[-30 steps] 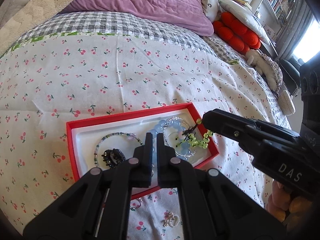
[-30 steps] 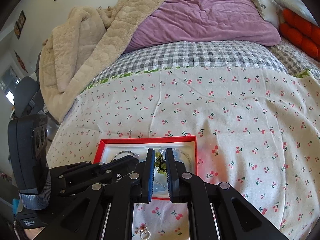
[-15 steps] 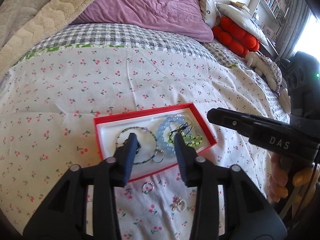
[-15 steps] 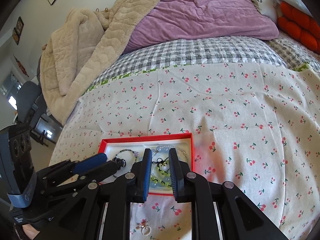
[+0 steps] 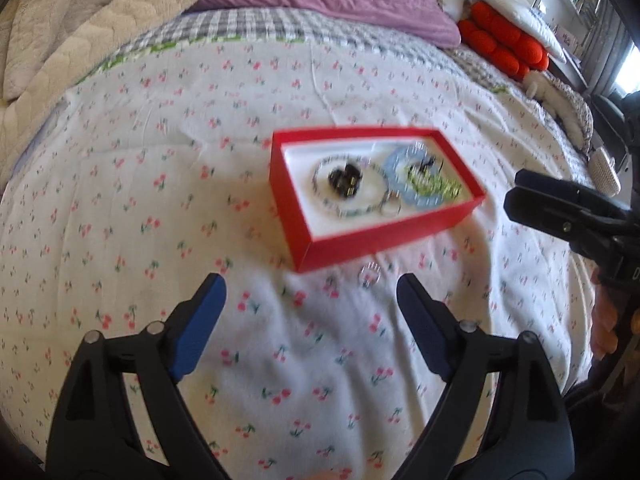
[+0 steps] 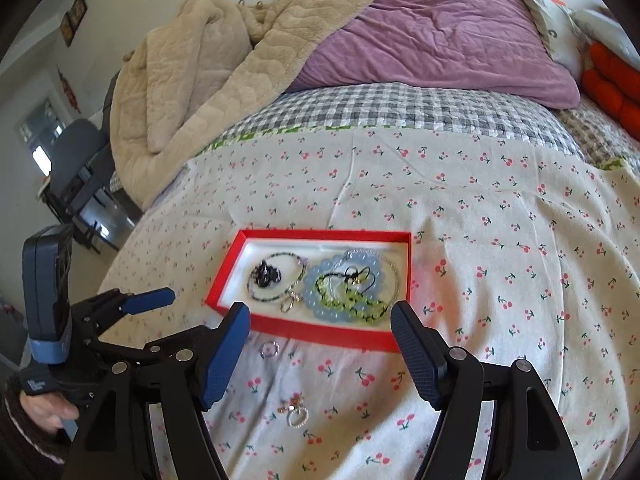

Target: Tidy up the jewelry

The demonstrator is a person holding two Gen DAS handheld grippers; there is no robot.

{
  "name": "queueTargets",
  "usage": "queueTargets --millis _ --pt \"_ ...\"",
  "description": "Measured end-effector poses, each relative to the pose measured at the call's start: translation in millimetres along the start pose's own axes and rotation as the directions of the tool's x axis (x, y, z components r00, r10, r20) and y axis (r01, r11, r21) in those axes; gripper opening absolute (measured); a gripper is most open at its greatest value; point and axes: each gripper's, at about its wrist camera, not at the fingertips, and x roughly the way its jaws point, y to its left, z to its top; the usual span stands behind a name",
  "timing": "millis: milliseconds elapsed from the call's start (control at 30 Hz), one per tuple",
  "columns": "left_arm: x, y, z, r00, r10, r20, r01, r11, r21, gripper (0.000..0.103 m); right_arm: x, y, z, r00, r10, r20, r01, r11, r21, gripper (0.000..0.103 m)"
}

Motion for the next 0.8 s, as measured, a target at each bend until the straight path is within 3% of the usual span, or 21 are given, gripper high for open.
queueTargets --millis 367,667,800 --pt "12 3 -42 0.993 0.107 -0.056 -0.102 0.99 0.097 0.087 18 32 -62 0.996 -0.052 -0.071 0.035 0.974 -0.226 0.076" --pt "18 -2 -50 0.995 0.088 -0.051 -0.081 0.989 0.127 0.087 42 40 -94 0.99 -0.05 -0.132 0.004 0.945 -0.326 0.075" --pt "21 -5 -51 0.996 0.052 -0.071 -0.042 0.99 0.138 0.087 53 41 -99 0.985 -0.046 -0.164 -0.014 0.939 -0.343 0.063"
